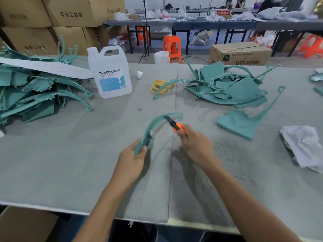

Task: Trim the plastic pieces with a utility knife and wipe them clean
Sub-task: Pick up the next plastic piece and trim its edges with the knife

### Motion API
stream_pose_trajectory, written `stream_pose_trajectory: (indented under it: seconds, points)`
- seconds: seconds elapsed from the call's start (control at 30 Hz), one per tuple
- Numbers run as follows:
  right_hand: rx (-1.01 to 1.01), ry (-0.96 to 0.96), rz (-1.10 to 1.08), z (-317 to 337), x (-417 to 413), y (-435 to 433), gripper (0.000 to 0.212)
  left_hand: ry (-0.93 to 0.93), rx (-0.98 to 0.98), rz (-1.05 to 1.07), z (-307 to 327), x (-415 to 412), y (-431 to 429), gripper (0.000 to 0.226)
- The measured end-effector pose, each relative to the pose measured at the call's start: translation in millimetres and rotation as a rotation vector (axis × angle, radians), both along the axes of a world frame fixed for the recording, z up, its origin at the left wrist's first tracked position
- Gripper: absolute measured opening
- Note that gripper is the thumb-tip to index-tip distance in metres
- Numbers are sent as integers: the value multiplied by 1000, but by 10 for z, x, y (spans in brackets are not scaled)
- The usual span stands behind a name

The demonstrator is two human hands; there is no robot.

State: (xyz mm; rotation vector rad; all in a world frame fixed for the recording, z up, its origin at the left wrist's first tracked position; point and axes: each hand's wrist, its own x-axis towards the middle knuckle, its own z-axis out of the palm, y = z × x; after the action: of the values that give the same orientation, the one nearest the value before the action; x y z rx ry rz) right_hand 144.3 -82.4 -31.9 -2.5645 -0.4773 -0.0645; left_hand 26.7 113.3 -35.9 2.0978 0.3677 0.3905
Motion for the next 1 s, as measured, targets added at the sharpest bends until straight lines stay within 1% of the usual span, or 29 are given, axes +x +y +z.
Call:
stream_pose_trajectory:
  seconds: [0.07,0.13,0.17,0.27,0.37,0.47,0.53,0.63,0.7,0.73,0.87,0.93,1.0]
  points:
    - [39,-25,-27,70,88,24,35,3,-12,8,-3,1,-1,48]
    - [98,-16,12,178,61,41,33,-6,2,-20,-17,-13,-26,48]
    - [103,-3,63,240,17,44,33,-14,0,-32,-20,-21,-42,45]
    - [88,45,240,445,-192,22,31,-21,-19,-26,-52,-26,-63,24]
    - [92,76,370,634,-382,-43,28,1,-27,39,-85,-24,-64,15]
    - [13,81,482,692,-492,-106,29,41,-60,94,-96,-19,-65,6]
    - [-15,59,516,658,-499,-101,30,71,-83,105,-96,-9,-46,8]
    - [-7,-25,469,509,-361,-14,30,46,-80,82,-98,-14,-37,11]
    - [-10,-68,348,385,-139,42,32,38,-49,53,-95,-31,-63,8]
    - [-28,-84,275,325,-2,38,33,43,-37,44,-95,-36,-79,11]
    - [-171,-124,41,212,397,-130,32,45,-45,29,-86,-56,-85,13]
    - [-148,-94,47,222,408,-203,30,39,-54,25,-85,-62,-81,15]
    - [-71,-51,170,282,294,-213,26,41,-52,24,-95,-62,-82,15]
